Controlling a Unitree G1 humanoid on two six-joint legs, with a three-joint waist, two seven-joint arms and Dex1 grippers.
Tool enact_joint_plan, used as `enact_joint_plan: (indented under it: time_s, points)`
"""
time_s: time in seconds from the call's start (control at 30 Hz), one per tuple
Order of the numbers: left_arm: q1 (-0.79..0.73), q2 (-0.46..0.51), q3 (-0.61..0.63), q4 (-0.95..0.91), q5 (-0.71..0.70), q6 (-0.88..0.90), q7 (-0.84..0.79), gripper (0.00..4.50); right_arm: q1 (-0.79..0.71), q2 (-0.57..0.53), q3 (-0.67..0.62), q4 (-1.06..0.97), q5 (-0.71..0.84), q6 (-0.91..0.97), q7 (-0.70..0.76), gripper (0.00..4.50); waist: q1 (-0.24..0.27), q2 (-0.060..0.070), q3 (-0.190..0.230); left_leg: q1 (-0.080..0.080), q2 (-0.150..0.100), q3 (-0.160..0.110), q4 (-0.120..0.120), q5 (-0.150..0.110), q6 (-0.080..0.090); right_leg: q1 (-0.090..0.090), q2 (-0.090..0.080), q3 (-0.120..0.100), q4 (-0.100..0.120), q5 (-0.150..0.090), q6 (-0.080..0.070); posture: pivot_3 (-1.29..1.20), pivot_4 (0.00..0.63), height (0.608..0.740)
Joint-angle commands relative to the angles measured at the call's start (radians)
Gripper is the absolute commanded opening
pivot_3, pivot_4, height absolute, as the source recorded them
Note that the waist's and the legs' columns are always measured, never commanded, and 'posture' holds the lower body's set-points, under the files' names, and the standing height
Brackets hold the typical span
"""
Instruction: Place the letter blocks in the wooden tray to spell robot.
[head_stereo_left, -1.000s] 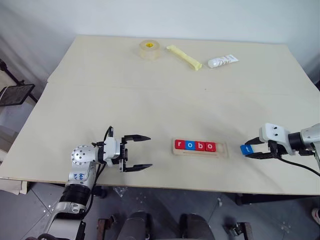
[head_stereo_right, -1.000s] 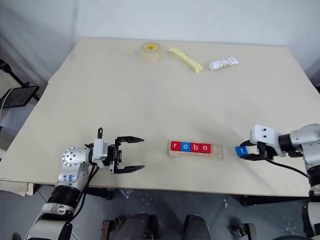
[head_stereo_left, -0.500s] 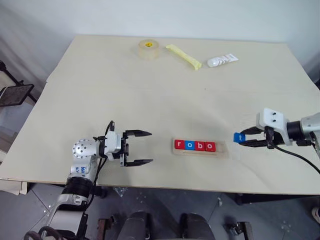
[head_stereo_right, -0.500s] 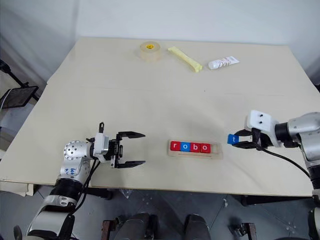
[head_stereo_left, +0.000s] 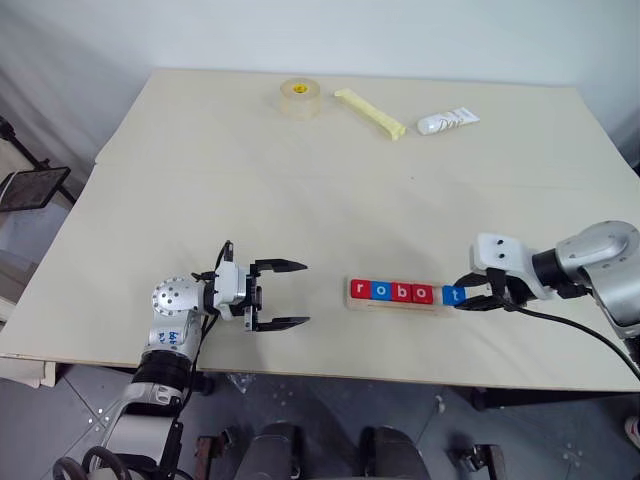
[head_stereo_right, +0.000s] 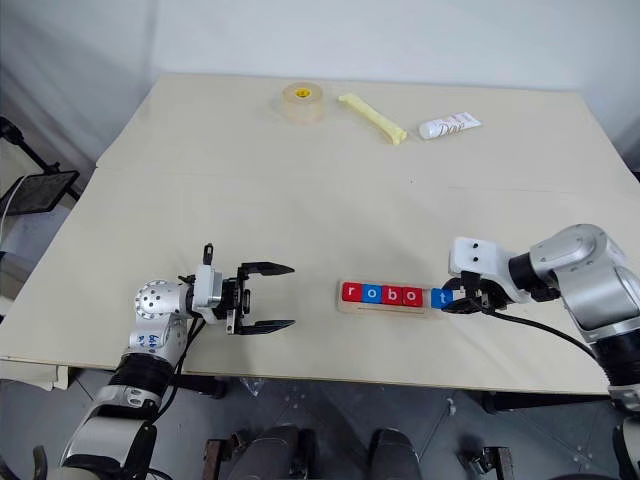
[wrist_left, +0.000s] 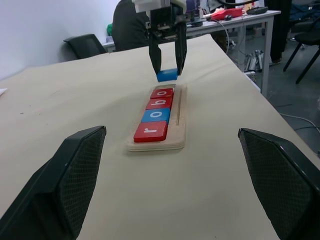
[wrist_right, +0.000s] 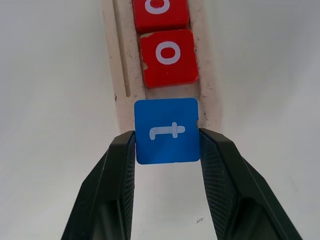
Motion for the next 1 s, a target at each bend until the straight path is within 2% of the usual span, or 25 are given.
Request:
enact_joint_plan:
  time_s: [0.03, 0.4, 0.47, 0.7, 0.9, 1.0]
  points:
    - [0.020, 0.007, 0.009, -0.035, -0.004, -0.012, 0.011, 4.50, -0.043, 0.015, 0.008, 0.026, -0.025, -0.028, -0.002, 1.46, -0.003, 0.000, 0.000, 0.000, 0.000, 0.000, 0.000, 0.000, 0.000, 0.000, 0.000, 0.000, 0.000, 0.000, 0.000, 0.00, 0.150, 0.740]
    - [0.052, 0.008, 0.007, -0.070, -0.001, -0.008, 0.043, 4.50, -0.081, 0.063, 0.050, 0.047, -0.058, -0.040, 0.012, 1.46, -0.006, 0.000, 0.000, 0.000, 0.000, 0.000, 0.000, 0.000, 0.000, 0.000, 0.000, 0.000, 0.001, 0.000, 0.000, 0.00, 0.150, 0.740]
    - [0.052, 0.007, 0.006, -0.070, 0.000, -0.009, 0.045, 4.50, -0.078, 0.067, 0.048, 0.036, -0.054, -0.033, 0.013, 2.27, -0.005, 0.000, 0.000, 0.000, 0.000, 0.000, 0.000, 0.000, 0.000, 0.000, 0.000, 0.000, 0.001, 0.000, 0.000, 0.00, 0.150, 0.740]
    - [0.043, 0.004, 0.005, -0.054, -0.001, -0.016, 0.045, 4.50, -0.053, 0.048, 0.017, -0.018, -0.035, 0.010, 0.011, 4.48, -0.005, 0.000, 0.000, 0.000, 0.000, -0.001, 0.000, 0.000, 0.000, 0.000, 0.000, 0.000, 0.001, 0.000, 0.000, 0.00, 0.150, 0.740]
    - [0.041, 0.004, 0.005, -0.052, -0.001, -0.017, 0.044, 4.50, -0.046, 0.042, 0.005, -0.044, -0.026, 0.033, 0.009, 4.48, -0.005, 0.000, 0.000, 0.000, 0.000, -0.001, 0.000, 0.000, 0.000, 0.000, 0.000, 0.000, 0.001, 0.000, 0.000, 0.00, 0.150, 0.740]
    - [0.028, -0.003, 0.003, -0.035, 0.000, -0.023, 0.040, 4.50, -0.011, 0.035, -0.086, -0.078, 0.031, 0.065, -0.034, 4.48, -0.003, 0.000, 0.000, 0.000, 0.000, -0.001, 0.000, 0.000, 0.000, 0.000, 0.000, 0.000, 0.001, 0.000, 0.000, 0.00, 0.150, 0.740]
